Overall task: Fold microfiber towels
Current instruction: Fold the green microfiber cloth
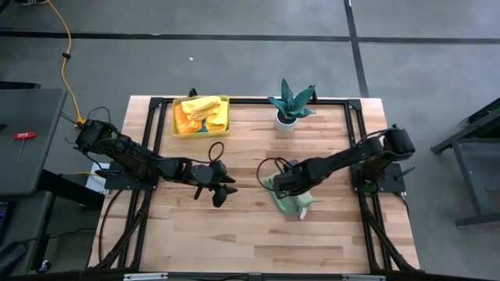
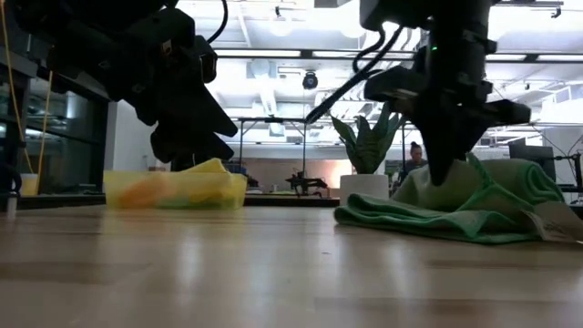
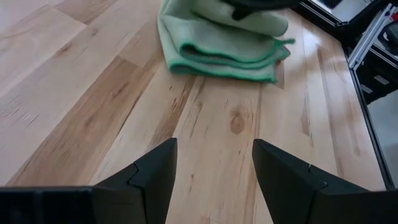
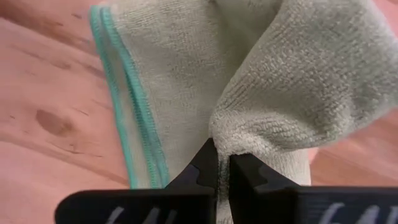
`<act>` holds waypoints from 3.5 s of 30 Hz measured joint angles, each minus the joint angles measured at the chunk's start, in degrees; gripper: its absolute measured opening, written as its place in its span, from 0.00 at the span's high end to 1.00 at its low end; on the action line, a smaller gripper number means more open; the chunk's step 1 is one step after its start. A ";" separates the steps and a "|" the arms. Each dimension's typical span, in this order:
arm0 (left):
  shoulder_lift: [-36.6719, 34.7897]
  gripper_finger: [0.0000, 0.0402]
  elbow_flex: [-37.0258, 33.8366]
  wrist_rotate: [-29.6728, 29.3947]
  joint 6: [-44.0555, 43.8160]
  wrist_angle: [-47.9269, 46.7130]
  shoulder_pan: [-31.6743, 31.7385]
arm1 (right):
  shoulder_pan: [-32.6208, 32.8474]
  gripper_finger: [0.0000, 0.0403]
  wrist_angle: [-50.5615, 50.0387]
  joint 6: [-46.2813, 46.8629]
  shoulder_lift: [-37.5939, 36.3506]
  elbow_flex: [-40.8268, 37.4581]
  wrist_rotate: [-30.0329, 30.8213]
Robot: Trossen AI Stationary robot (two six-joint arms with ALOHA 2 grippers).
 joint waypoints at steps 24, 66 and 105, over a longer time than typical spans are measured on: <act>0.00 0.51 0.00 -3.64 3.17 0.00 0.00 | 5.55 0.50 22.87 -23.40 2.85 1.70 -8.29; 0.00 0.51 -0.02 -5.57 1.64 -1.49 0.00 | -7.29 0.99 22.97 -30.84 -6.30 -7.08 -4.11; 0.00 0.51 -0.02 -7.37 1.61 -0.64 0.11 | 3.30 1.00 40.71 -28.31 8.62 4.90 -5.11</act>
